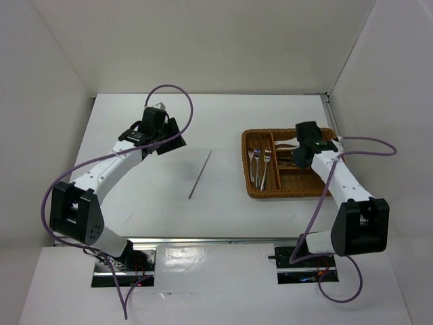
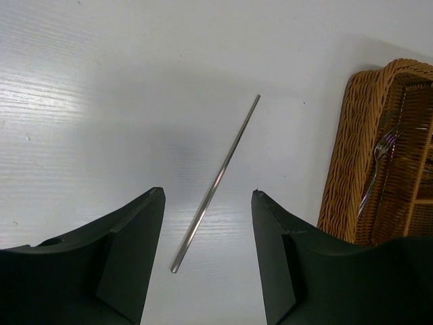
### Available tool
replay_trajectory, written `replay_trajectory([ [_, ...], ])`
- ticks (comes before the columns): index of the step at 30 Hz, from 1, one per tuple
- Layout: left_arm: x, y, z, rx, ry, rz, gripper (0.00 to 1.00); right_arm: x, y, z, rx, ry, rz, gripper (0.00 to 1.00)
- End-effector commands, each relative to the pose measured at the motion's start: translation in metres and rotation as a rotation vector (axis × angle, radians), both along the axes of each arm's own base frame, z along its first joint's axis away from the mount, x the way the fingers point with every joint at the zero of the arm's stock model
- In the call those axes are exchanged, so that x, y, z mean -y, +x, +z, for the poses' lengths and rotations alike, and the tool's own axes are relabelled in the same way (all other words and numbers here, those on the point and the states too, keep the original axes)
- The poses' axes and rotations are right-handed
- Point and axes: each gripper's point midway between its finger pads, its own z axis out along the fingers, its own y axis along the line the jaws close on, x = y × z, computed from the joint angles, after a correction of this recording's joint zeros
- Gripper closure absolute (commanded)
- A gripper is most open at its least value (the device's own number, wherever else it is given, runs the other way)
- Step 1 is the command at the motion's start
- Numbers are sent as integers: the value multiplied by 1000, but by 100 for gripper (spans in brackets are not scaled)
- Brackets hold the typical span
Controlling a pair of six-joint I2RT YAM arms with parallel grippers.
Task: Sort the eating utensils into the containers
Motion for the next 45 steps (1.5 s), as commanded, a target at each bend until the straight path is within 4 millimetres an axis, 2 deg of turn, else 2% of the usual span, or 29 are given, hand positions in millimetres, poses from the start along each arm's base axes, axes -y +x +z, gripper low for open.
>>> replay_trajectory([
  [1,-1,4,1,21,20,-15,32,19,-45,-21,-112,35,-186,100],
  [6,-1,5,-8,3,33,-22,32,18,-59,-29,-136,49,-200,100],
  [12,0,5,-8,3,34,-35,32,24,-77,-42,-191,33,-272,100],
  [15,0,5,-6,5,42,-43,32,24,-75,-46,-191,33,-272,100],
  [21,15,2,-4,56,24,-194,33,26,-78,-57,-230,20,-286,100],
  [23,28,-3,-6,76,29,-274,33,28,-74,-56,-215,9,-279,100],
  [28,42,-13,-6,101,53,-366,35,32,-66,-58,-198,-3,-272,100],
  [32,47,-17,-10,99,76,-382,35,42,-61,-58,-192,-16,-264,100],
  [37,56,-22,-18,83,79,-417,35,40,-59,-67,-235,-25,-231,98],
  [40,58,-24,-18,90,93,-441,35,39,-52,-66,-234,-35,-181,98],
  [44,58,-23,-30,69,114,-458,35,35,-45,-68,-242,-22,-155,92],
  [45,58,-23,-30,69,114,-458,35,33,-48,-69,-253,-13,-150,84],
])
